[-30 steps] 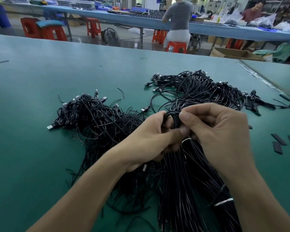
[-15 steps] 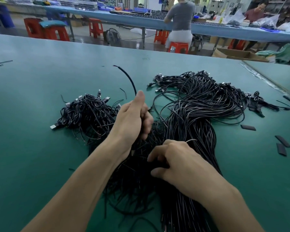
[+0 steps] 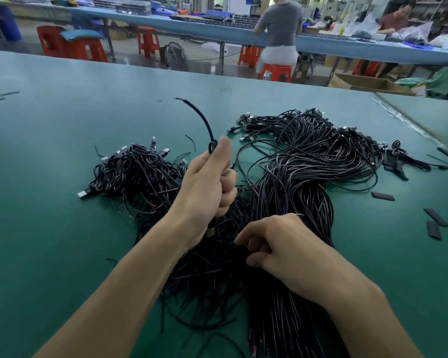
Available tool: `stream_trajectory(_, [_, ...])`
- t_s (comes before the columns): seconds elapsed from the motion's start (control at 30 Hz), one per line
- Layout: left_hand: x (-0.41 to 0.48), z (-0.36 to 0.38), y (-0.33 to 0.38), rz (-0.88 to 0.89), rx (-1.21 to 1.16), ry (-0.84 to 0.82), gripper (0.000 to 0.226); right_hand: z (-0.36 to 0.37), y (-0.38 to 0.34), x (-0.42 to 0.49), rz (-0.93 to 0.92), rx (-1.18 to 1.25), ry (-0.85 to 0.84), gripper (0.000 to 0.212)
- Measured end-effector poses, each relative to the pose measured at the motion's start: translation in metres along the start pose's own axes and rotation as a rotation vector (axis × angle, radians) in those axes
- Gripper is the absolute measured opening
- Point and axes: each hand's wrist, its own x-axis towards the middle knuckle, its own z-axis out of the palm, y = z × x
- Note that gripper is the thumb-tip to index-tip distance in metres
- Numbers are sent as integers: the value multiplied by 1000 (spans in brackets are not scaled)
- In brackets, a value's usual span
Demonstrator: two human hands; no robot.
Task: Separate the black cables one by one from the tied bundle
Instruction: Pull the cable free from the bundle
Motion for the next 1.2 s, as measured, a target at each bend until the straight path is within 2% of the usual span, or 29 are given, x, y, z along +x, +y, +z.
stream_trajectory(0.1, [-1, 0, 1, -15, -11, 3, 48, -1, 1, -1, -8, -32, 57, 20])
stream_trajectory(0.27, [-4, 1, 6, -86, -86, -65, 51, 4, 0, -1, -67, -101, 28, 11])
stream_trajectory(0.37, [-5, 2, 8, -85, -106, -74, 54, 1, 0, 0, -81, -22, 67, 8])
stream_trajectory(0.43, [-5, 4, 10, -78, -85, -81, 52, -6, 2, 0, -102, 103, 225, 9])
stream_trajectory(0.53, [-5, 7, 10, -44, 28, -96, 53, -19, 4, -1, -131, 256, 636, 13])
stream_trajectory(0.6, [-6, 9, 9, -13, 100, -121, 52, -24, 7, -2, -121, 319, 850, 16])
stream_trajectory(0.67, [-7, 10, 8, -1, 127, -177, 46, -25, 10, -1, -92, 409, 997, 19])
stream_trajectory(0.73, [-9, 13, 4, -7, 164, -265, 47, -25, 7, 0, -111, 596, 1073, 19])
stream_trajectory(0.8, [-11, 16, 0, -38, 214, -356, 49, -25, 0, 0, -175, 794, 1055, 17])
stream_trajectory(0.87, [-13, 20, -3, -82, 210, -406, 44, -24, -8, -1, -246, 848, 1003, 17])
stream_trajectory(1.07, [-14, 24, 1, -91, 57, -340, 19, -17, -19, -2, -372, 729, 839, 20])
stream_trajectory(1.2, [-14, 23, 4, -17, -7, -335, 39, -16, -18, -2, -364, 585, 753, 25])
